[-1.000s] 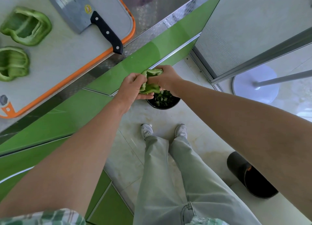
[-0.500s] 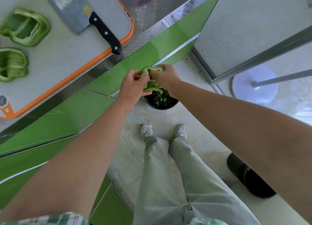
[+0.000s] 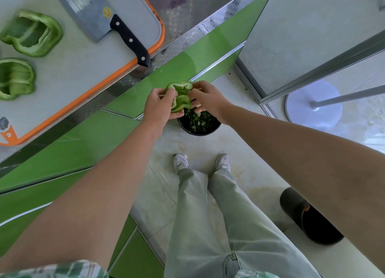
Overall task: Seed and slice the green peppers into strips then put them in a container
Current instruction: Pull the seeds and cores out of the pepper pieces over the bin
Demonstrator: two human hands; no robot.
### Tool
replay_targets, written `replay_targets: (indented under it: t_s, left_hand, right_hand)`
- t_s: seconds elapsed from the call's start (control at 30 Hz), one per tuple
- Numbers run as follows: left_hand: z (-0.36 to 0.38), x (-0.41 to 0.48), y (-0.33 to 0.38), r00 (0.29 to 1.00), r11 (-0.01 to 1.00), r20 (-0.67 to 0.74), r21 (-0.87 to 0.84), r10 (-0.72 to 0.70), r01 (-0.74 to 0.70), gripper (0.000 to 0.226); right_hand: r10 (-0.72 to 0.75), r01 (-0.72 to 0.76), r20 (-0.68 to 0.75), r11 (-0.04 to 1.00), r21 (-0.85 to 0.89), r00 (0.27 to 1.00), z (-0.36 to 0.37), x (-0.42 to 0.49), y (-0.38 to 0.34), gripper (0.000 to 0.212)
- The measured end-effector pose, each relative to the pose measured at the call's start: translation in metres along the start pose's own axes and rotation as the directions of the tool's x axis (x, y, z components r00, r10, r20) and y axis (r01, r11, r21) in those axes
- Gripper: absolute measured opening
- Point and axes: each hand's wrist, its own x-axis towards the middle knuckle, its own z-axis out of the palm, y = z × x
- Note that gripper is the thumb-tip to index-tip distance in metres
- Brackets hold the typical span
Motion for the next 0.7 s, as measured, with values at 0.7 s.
replay_targets:
  t_s: [0.7]
  left_hand:
    - [-0.004, -0.006, 0.002, 1.000, 1.000, -0.002, 0.005, -0.019, 0.019, 0.027]
  right_hand:
    - [0.062, -0.066, -0.037, 0.990, -0.122, 0.997, 0.007, 0.009, 0.001, 0.046]
